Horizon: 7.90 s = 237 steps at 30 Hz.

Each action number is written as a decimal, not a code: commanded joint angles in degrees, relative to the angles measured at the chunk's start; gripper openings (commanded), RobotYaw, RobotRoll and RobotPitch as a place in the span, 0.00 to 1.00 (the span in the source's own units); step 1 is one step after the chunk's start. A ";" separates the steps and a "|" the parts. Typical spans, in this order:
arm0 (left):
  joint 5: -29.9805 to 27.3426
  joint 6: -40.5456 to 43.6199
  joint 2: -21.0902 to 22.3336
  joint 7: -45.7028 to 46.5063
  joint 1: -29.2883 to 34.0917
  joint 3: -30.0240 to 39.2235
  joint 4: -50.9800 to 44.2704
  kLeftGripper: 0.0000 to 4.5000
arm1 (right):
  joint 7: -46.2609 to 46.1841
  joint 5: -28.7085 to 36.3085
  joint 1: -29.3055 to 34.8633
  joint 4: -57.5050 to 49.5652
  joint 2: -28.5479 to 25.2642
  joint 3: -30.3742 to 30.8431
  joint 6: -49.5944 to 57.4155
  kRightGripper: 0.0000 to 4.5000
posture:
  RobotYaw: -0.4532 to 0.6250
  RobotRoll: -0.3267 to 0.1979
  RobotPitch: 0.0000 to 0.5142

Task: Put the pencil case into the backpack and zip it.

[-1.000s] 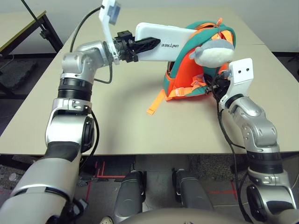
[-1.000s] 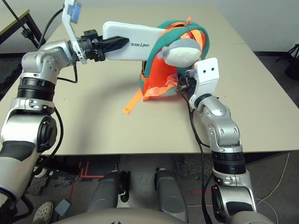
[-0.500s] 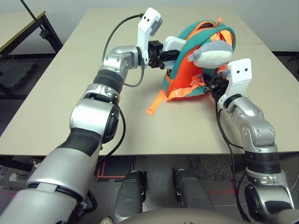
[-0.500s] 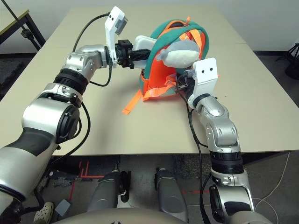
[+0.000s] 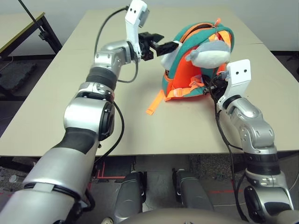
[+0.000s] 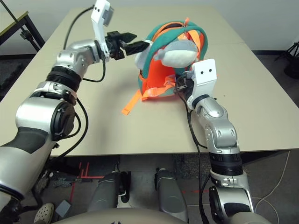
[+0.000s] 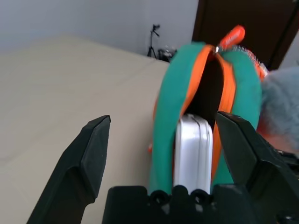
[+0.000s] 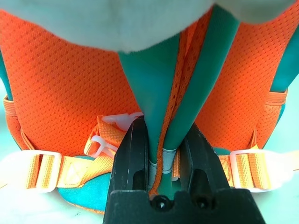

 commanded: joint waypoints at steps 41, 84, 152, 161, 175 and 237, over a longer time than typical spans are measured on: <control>3.33 -6.22 -13.57 5.04 2.03 -3.53 14.81 0.00 | 0.58 -0.86 -1.01 3.15 0.85 1.75 -0.93 0.15 | 0.23 0.62 0.17; 2.58 1.13 -5.23 -2.83 4.00 -16.69 -18.72 1.00 | 0.60 -1.43 -0.73 3.88 1.33 1.87 -2.25 0.15 | 0.23 0.62 0.15; 6.20 5.15 8.51 -6.70 26.43 -14.89 -7.94 0.03 | 1.60 -1.83 -1.72 5.85 1.38 3.36 -3.19 0.15 | 0.26 0.62 0.16; 5.87 0.80 4.07 -5.03 26.80 -13.00 -5.23 0.03 | 1.49 -1.96 -1.71 5.14 1.26 3.73 -3.07 0.15 | 0.25 0.62 0.16; -1.64 15.76 5.07 -3.84 27.86 -7.41 -23.89 0.70 | 4.59 1.56 -1.99 1.02 0.74 3.36 2.32 0.45 | 0.25 0.62 0.17; -2.12 -22.36 8.15 31.73 46.38 16.51 -12.52 1.00 | -4.27 2.19 0.38 36.40 -11.13 -18.05 -28.89 0.98 | 0.34 0.62 0.27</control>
